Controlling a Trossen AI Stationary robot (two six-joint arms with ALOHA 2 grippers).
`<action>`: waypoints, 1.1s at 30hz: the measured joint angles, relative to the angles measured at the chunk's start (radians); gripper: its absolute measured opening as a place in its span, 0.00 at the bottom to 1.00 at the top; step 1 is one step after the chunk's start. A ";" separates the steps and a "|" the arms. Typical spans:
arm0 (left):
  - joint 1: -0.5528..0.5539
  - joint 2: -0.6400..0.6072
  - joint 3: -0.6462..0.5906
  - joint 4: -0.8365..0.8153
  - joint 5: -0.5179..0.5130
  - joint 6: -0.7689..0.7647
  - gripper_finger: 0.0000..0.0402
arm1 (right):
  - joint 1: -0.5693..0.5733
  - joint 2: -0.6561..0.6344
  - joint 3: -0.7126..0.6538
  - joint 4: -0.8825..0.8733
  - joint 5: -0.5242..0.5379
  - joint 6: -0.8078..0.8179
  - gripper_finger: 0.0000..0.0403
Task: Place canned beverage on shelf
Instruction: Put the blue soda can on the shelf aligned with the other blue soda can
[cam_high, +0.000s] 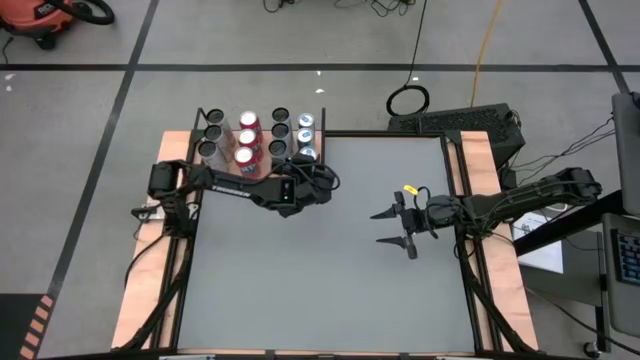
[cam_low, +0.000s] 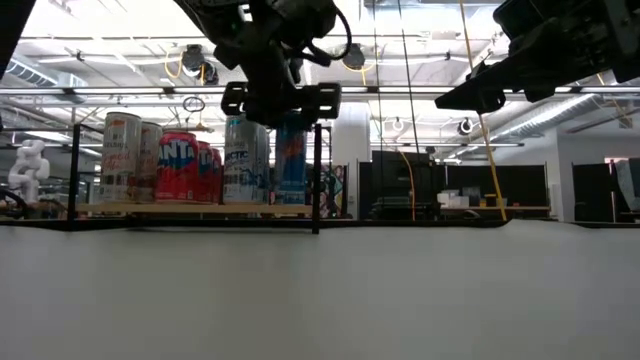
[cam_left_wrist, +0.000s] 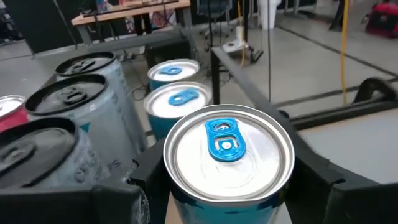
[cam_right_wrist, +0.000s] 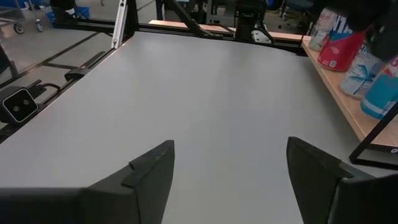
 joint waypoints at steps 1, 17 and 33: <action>0.000 0.001 0.001 0.003 0.000 -0.001 0.56 | 0.000 0.000 0.000 -0.001 0.000 0.000 0.60; 0.018 0.026 0.000 -0.010 0.036 -0.034 0.56 | 0.000 0.000 0.000 0.002 0.000 -0.001 0.60; 0.022 0.025 0.000 -0.041 0.035 -0.050 0.66 | 0.000 0.000 0.000 0.002 -0.001 0.007 0.60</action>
